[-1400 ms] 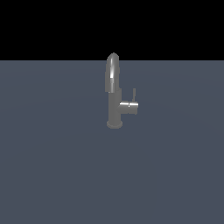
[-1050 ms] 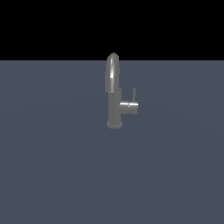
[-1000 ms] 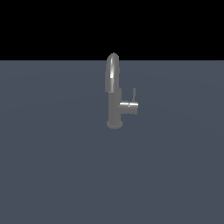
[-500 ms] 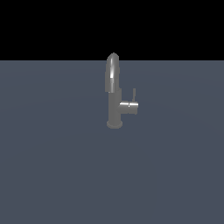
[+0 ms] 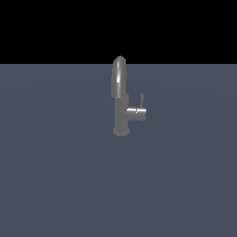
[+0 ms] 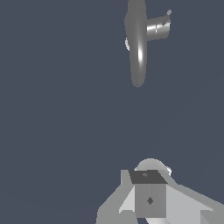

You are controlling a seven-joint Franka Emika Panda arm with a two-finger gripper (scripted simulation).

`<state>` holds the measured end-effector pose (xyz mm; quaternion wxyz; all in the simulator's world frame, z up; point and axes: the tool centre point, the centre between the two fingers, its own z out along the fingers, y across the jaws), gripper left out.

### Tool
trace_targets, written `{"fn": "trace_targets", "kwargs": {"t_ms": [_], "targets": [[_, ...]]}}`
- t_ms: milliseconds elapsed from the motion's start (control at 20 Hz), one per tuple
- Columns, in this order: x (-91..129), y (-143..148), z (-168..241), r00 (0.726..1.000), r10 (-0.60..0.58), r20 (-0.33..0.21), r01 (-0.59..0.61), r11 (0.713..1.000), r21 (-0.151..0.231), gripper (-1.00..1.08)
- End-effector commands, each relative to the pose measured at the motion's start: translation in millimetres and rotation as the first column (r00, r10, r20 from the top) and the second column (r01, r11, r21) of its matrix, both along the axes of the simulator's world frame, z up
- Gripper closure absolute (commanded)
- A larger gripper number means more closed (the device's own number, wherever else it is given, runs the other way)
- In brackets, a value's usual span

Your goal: Turn on the faucet by rotating a designated handle.

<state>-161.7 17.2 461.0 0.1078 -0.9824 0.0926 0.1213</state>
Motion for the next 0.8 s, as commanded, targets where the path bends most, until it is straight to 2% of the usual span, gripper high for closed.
{"fn": "trace_targets", "kwargs": {"t_ms": [0, 400, 750], "targets": [[15, -2, -4, 0.999, -0.040, -0.035, 0.041, 0.999, 0.035, 1.08], [63, -13, -20, 0.975, -0.159, -0.156, 0.181, 0.973, 0.140, 1.08], [103, -27, -40, 0.929, -0.250, -0.275, 0.313, 0.924, 0.219, 1.08]]}}
